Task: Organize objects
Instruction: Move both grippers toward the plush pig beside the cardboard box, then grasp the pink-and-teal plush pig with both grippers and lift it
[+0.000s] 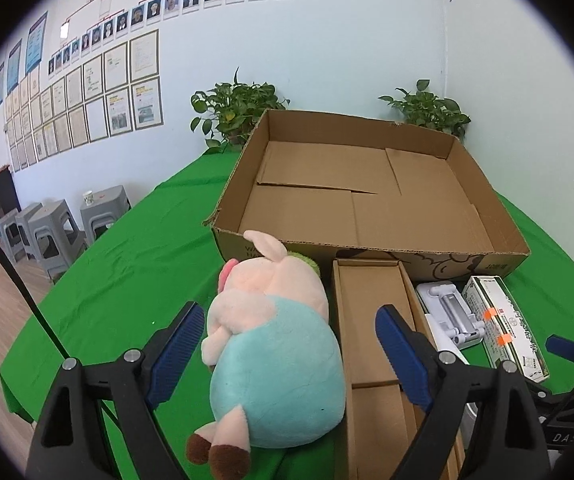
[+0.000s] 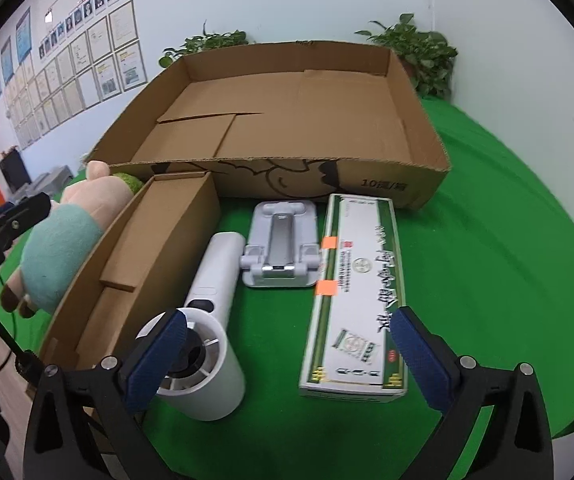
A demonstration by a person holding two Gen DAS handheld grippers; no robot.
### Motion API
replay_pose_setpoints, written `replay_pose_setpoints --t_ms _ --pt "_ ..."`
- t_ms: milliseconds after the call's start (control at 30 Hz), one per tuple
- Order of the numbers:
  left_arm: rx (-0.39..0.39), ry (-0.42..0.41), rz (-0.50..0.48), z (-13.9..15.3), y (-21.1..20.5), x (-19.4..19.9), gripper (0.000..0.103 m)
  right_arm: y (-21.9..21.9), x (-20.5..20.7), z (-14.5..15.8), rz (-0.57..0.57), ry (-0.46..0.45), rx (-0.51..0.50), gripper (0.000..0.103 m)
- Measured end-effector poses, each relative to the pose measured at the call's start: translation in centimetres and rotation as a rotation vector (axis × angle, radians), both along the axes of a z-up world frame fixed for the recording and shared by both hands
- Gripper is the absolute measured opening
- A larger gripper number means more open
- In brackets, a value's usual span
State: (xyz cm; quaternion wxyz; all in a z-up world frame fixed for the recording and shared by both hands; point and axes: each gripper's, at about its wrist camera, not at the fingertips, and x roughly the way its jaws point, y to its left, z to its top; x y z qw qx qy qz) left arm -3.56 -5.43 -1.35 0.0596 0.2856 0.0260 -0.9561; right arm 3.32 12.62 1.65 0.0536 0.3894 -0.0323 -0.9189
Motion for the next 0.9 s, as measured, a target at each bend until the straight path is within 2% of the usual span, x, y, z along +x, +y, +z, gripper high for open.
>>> replay_pose_setpoints --t_ms 300,467,600,767,867,900 --pt "0.065 -0.021 -0.029 -0.1 -1.5 -0.1 0.087 1.2 0.0 0.1 0.025 -0.023 -0.09 0.103" --pt "0.08 -0.018 -0.003 -0.1 -2.5 0.1 0.087 2.1 0.4 1.2 0.086 0.001 -0.18 0.103" --pt "0.102 -0.039 -0.022 -0.4 -3.4 0.0 0.087 2.3 0.5 2.7 0.175 0.019 -0.265 0.103" --pt "0.199 -0.208 -0.095 -4.0 -4.3 -1.6 0.087 1.4 0.2 5.1 0.309 0.043 -0.369 0.103" --pt "0.292 -0.19 -0.101 -4.9 -5.2 -1.5 0.087 0.0 -0.3 6.0 0.354 0.042 -0.383 0.103" --pt "0.301 -0.184 -0.113 -5.0 -5.3 -1.4 0.081 -0.5 -0.4 6.2 0.366 0.039 -0.379 0.103"
